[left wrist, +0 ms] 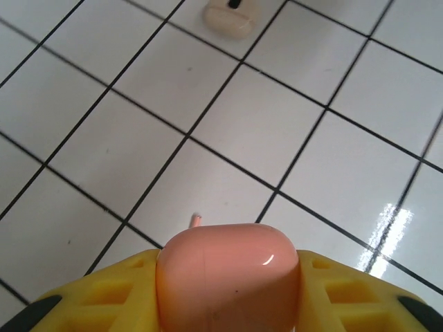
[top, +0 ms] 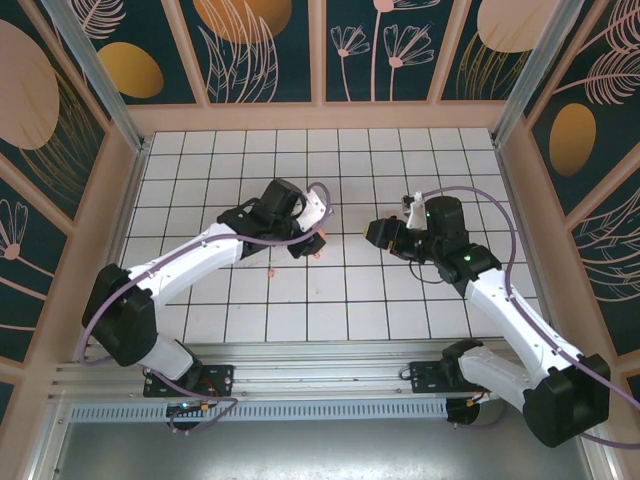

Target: Insert the wireless bluetooth earbuds into the charging case

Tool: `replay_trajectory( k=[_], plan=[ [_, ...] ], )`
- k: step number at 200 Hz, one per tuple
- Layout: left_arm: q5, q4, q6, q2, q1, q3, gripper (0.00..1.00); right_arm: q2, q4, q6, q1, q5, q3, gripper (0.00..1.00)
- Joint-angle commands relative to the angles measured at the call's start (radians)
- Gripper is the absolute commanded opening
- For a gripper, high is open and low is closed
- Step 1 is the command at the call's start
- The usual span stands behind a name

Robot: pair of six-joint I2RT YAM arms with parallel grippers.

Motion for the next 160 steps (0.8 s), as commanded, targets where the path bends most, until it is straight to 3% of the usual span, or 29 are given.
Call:
replay_trajectory(
  k=[1,41,90,160],
  plan=[
    [0.111,0.132,0.131,-0.079,-0.005,-0.050,0.26,0.010,0.059,-0.038,-0.014,-0.094,-0.005,0.55],
    [0.196,0.177,0.307,-0.159,-0.005,-0.114,0.25,0.037,0.066,-0.070,-0.020,-0.150,0.033,0.55],
    [0.225,0.207,0.464,-0.219,-0.005,-0.165,0.24,0.049,0.081,-0.101,-0.005,-0.191,0.045,0.53],
    [0.247,0.214,0.553,-0.225,-0.006,-0.188,0.24,0.058,0.094,-0.147,0.078,-0.219,0.065,0.53]
  ],
)
